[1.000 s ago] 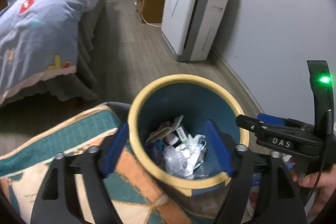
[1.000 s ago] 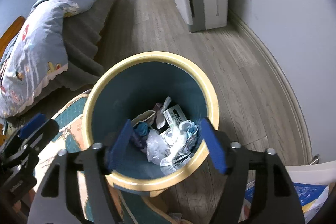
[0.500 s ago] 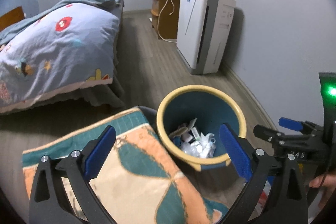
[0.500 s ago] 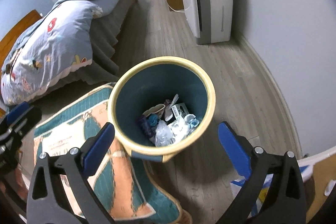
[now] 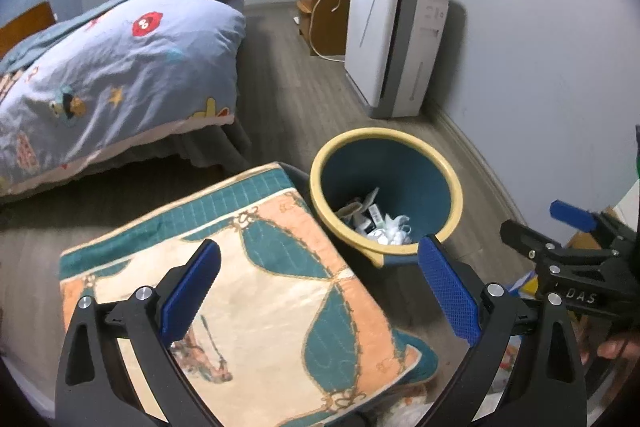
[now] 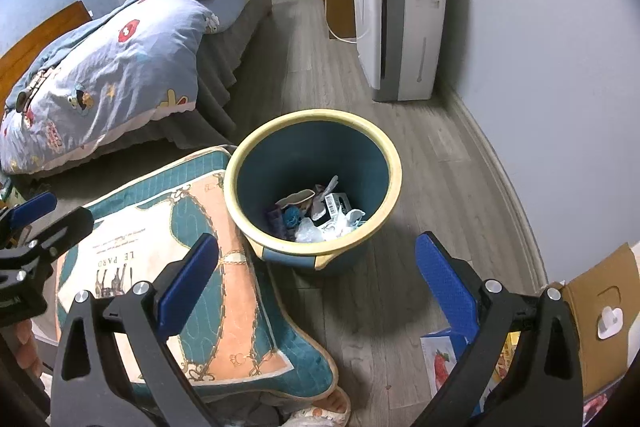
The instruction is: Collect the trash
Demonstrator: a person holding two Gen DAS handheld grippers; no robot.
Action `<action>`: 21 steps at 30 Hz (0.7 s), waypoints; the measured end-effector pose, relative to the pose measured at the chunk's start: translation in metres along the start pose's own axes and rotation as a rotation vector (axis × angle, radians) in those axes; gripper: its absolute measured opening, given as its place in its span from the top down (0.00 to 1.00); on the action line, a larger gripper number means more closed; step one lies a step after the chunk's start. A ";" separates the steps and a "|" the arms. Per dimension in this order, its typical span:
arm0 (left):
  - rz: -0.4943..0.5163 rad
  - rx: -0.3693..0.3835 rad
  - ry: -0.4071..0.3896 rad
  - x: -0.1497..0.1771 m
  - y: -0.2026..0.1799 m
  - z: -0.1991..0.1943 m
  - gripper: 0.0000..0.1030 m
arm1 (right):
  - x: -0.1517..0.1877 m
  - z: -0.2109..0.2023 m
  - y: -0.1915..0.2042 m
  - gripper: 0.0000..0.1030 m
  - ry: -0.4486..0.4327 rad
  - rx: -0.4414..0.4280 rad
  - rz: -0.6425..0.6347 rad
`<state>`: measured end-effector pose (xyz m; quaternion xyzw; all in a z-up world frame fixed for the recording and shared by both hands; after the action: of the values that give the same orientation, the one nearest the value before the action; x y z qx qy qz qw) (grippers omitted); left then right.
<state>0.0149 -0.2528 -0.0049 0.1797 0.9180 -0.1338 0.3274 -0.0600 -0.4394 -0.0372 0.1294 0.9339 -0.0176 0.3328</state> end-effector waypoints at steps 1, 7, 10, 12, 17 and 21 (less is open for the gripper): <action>0.006 0.005 -0.003 0.001 -0.001 0.000 0.05 | 0.000 0.000 0.001 0.06 -0.002 0.003 0.001; 0.075 -0.027 -0.033 0.006 -0.008 0.001 0.05 | 0.000 -0.001 0.002 0.06 -0.008 0.020 0.002; 0.077 -0.025 -0.027 0.007 -0.007 0.001 0.05 | -0.001 0.000 0.002 0.06 -0.004 0.025 0.010; 0.073 -0.020 -0.025 0.006 -0.006 0.001 0.05 | -0.001 0.000 0.001 0.06 -0.004 0.026 0.016; 0.071 -0.014 -0.027 0.006 -0.003 0.000 0.05 | -0.002 -0.001 0.003 0.06 -0.011 0.026 0.020; 0.070 -0.009 -0.025 0.006 -0.004 0.000 0.05 | -0.003 -0.001 0.005 0.06 -0.012 0.029 0.018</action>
<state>0.0094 -0.2547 -0.0083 0.2086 0.9075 -0.1204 0.3441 -0.0574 -0.4355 -0.0346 0.1426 0.9303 -0.0290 0.3367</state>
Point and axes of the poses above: each gripper's, at about its wrist camera, not at the fingertips, and z roughly the way its jaws point, y to its left, x to its underside, the point moved 1 cm from there along z, roughly the way its jaws point, and after that the axes turned 9 degrees about -z, right-handed, at the moved point
